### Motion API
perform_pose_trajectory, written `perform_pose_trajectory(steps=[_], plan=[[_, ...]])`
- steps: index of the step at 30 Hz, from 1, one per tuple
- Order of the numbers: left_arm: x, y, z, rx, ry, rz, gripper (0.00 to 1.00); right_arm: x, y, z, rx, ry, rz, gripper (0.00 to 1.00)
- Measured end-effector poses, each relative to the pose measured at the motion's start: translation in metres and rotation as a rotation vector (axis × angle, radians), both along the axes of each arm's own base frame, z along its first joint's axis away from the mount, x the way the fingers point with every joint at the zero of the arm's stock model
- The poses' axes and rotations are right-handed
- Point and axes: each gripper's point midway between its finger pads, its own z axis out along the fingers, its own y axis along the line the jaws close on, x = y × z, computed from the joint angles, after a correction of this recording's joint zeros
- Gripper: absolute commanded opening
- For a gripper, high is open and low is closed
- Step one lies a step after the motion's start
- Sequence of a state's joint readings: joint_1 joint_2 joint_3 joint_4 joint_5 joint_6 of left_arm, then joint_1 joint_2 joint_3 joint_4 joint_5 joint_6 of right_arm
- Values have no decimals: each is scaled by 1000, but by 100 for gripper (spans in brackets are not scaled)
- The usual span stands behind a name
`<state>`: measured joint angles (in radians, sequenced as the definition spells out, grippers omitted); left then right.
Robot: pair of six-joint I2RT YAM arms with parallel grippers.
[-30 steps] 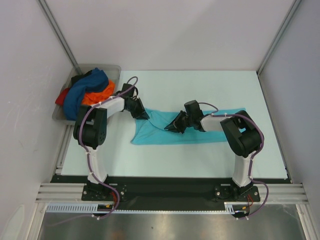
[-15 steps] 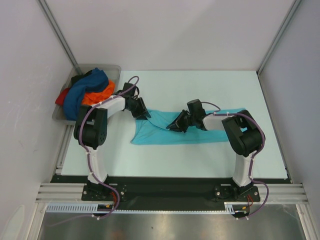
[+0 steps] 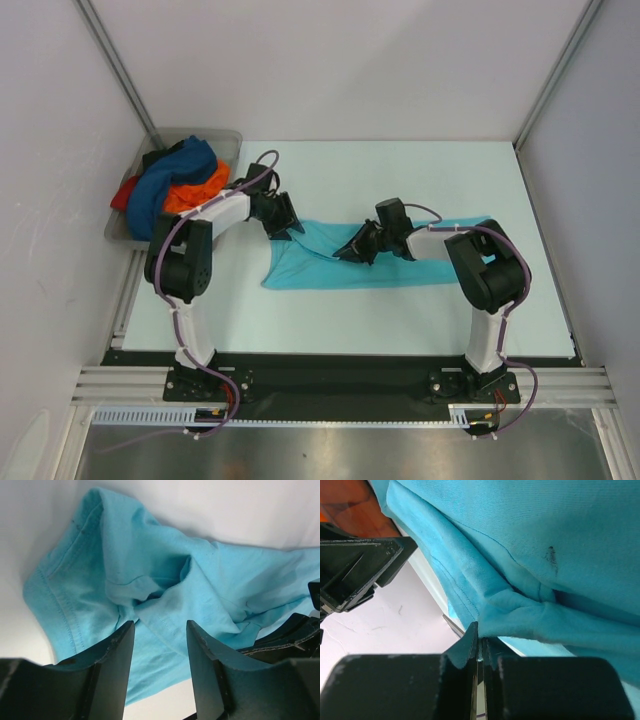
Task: Fold and stack the t-shirts
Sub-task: Fold the tshirt
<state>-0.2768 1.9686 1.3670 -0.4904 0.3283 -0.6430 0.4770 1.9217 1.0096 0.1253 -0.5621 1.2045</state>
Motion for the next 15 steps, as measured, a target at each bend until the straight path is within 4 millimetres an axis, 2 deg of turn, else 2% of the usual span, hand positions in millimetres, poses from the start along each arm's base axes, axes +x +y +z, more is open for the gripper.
perform_pose_trajectory(steps=[2,4,9,15], plan=[[-2,3,2,18,-2,-2,50,0,-1,1,2,1,-2,0],[-4,7,4,38,-4,-7,45,2,-3,2,3,-1,-5,0],[-7,12,21,76,-57,-45,45,1,-9,5,2,-2,-8,0],[7,7,43,69,-127,-108,44,-1,-16,9,-3,-2,0,0]])
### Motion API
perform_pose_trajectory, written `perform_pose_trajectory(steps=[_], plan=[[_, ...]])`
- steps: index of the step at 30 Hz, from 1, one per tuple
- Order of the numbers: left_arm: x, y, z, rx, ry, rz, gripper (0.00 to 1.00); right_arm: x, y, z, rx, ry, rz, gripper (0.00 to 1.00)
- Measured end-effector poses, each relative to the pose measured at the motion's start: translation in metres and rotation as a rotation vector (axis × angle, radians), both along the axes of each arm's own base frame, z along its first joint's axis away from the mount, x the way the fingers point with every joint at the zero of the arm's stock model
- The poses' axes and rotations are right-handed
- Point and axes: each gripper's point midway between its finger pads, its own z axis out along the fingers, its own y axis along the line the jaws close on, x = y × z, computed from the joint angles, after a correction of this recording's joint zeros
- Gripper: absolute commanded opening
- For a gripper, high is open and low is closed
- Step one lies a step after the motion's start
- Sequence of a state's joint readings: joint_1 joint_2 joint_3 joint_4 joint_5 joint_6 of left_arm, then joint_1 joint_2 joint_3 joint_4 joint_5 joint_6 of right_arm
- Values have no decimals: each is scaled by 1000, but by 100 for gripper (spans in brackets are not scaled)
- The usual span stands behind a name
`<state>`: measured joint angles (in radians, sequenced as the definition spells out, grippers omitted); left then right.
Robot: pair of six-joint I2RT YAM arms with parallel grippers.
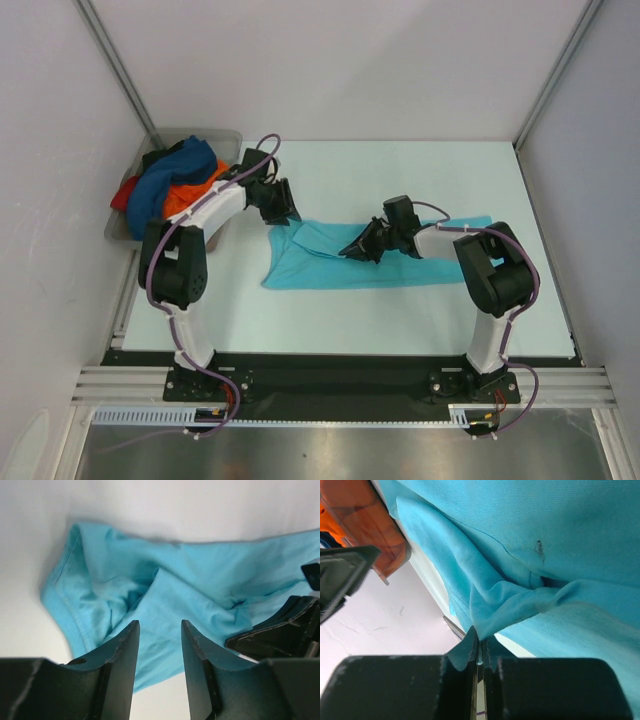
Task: Fold and stack the t-shirts
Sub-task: Fold the tshirt
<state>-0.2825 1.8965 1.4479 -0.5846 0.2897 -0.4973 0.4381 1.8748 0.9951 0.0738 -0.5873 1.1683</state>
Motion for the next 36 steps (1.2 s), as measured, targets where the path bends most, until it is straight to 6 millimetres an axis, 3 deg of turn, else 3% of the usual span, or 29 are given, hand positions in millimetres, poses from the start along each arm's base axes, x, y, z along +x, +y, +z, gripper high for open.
perform_pose_trajectory(steps=[4,12,21,24,25,27,36], plan=[[11,-7,3,-18,-19,-33,43,0,-2,0,-1,-3,7,0],[-1,-8,-29,17,77,-57,40,-4,-7,-5,-4,11,10,0],[-10,-17,-35,12,90,-89,35,-6,-7,-5,1,17,15,0],[-11,-18,-39,8,102,-92,27,-6,-7,-4,4,15,17,0],[-11,-18,-41,8,106,-94,13,-5,-6,-4,6,13,17,0],[-12,-19,-42,6,115,-92,0,-5,-6,-4,7,11,17,0],[-21,-10,-47,51,154,-82,0,-7,-13,-3,9,-9,65,0]])
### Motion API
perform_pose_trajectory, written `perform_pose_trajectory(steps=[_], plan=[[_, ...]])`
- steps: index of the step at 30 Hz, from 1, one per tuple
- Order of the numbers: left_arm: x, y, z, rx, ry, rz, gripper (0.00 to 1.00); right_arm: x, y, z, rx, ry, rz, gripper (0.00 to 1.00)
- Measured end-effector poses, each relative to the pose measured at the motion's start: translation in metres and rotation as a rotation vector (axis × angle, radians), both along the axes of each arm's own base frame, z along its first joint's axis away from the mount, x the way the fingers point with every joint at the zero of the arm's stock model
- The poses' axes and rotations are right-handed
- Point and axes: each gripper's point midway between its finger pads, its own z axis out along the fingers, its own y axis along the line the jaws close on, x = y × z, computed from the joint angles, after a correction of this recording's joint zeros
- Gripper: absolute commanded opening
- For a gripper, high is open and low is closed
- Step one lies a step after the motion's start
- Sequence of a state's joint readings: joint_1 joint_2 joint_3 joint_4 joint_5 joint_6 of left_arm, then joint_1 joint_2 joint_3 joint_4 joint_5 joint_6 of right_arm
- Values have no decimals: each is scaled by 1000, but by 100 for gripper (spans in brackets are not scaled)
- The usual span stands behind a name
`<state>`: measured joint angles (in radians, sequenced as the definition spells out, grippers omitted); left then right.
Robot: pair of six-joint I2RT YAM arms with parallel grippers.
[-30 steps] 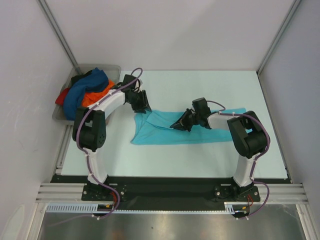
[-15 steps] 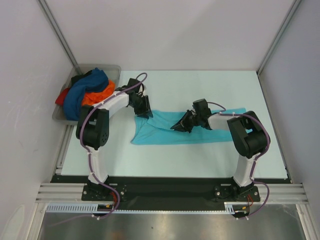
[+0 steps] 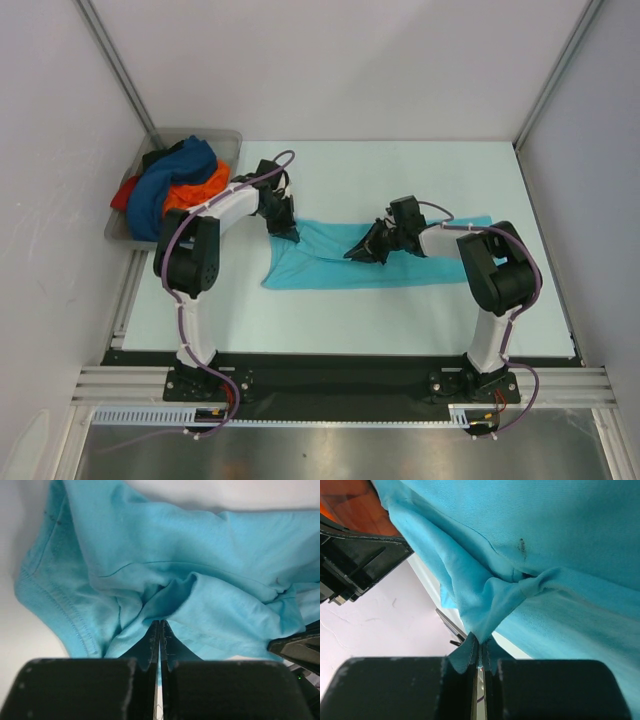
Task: Fold and stack the t-shirts
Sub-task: Fold the tshirt
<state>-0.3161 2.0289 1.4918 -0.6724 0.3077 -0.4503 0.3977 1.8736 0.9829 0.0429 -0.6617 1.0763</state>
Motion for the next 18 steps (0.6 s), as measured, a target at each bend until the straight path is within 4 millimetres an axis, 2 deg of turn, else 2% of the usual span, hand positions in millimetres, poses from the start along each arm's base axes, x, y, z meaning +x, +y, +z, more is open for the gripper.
perform_pose_trajectory(steps=[4,13,14,15,16,18], plan=[[-3,5,4,23,3,9,0,0,-1,3,3,-13,28,0],[-21,9,46,-16,-67,28,0,-10,-6,4,29,-9,115,0],[-23,8,49,-26,-68,28,5,-10,-7,3,33,-4,122,0],[-25,7,49,-37,-71,24,23,-10,-9,2,35,0,126,0],[-26,5,48,-50,-77,15,32,-11,-11,1,37,3,130,0],[-31,3,43,-62,-65,8,43,-11,-13,0,42,8,133,0]])
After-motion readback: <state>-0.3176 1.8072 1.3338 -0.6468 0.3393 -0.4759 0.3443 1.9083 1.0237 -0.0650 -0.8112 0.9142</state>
